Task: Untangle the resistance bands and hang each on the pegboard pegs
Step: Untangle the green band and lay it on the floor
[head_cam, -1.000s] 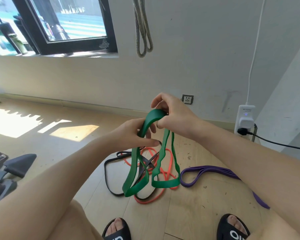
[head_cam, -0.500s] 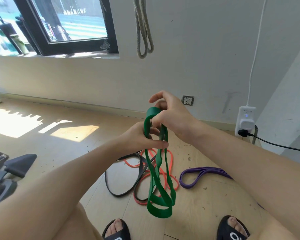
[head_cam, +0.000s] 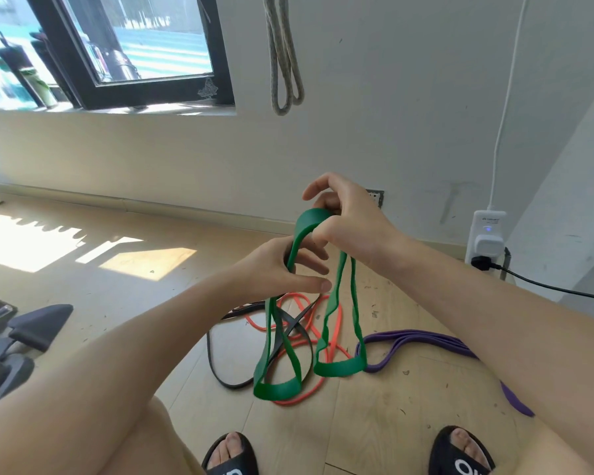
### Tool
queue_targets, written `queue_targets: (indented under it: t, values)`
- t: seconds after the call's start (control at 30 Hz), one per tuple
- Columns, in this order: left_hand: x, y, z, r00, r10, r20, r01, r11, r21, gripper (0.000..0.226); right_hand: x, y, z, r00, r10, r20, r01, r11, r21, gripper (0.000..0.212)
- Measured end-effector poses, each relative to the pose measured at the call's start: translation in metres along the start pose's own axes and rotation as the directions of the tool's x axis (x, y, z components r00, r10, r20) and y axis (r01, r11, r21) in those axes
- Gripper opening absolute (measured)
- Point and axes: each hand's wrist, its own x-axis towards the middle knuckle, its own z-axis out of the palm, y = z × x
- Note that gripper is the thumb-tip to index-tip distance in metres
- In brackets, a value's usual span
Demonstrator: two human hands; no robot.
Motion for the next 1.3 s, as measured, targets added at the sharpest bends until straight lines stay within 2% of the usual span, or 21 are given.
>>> queue_targets:
  t: [0.17,0.33,0.53,0.7,0.8,1.0,1.2,1.3]
  values:
    - [0.0,-0.001,0.001,0.998,0.044,-0.035,-0.042,0.998,0.04,0.041,0.0,0.0,0.003,1.0,0.007,0.006,-0.007,0.997,0.075,0.051]
    - [0.004,0.003,0.014,0.99,0.114,-0.087,-0.118,0.992,-0.04,0.045,-0.001,-0.006,0.011,1.0,0.02,-0.003,-0.019,0.983,0.183,0.051]
    - [0.008,0.008,0.021,0.971,0.148,-0.185,-0.168,0.981,-0.093,0.037,0.002,-0.01,0.013,0.997,0.074,0.008,-0.074,0.955,0.288,0.055]
    - [0.007,0.008,0.016,0.981,0.125,-0.145,-0.137,0.988,-0.071,0.031,0.001,-0.009,0.005,0.998,0.056,0.043,-0.066,0.958,0.279,0.05]
    - [0.006,0.008,0.015,0.988,0.109,-0.111,-0.123,0.984,-0.129,0.038,0.001,-0.008,0.006,0.997,0.081,0.017,-0.082,0.954,0.289,0.052]
    - [0.008,0.003,0.014,0.994,0.079,-0.073,-0.087,0.989,-0.122,0.049,0.005,-0.012,-0.005,0.987,0.133,-0.089,-0.068,0.851,0.521,0.033]
    - [0.006,-0.006,0.021,1.0,0.031,-0.003,-0.031,0.999,-0.031,0.066,0.01,-0.016,-0.02,0.98,0.144,-0.138,-0.022,0.767,0.641,0.031]
    - [0.005,-0.005,0.017,0.998,0.046,-0.03,-0.044,0.995,0.084,0.054,0.01,-0.013,-0.024,0.978,0.139,-0.157,-0.01,0.781,0.624,0.03]
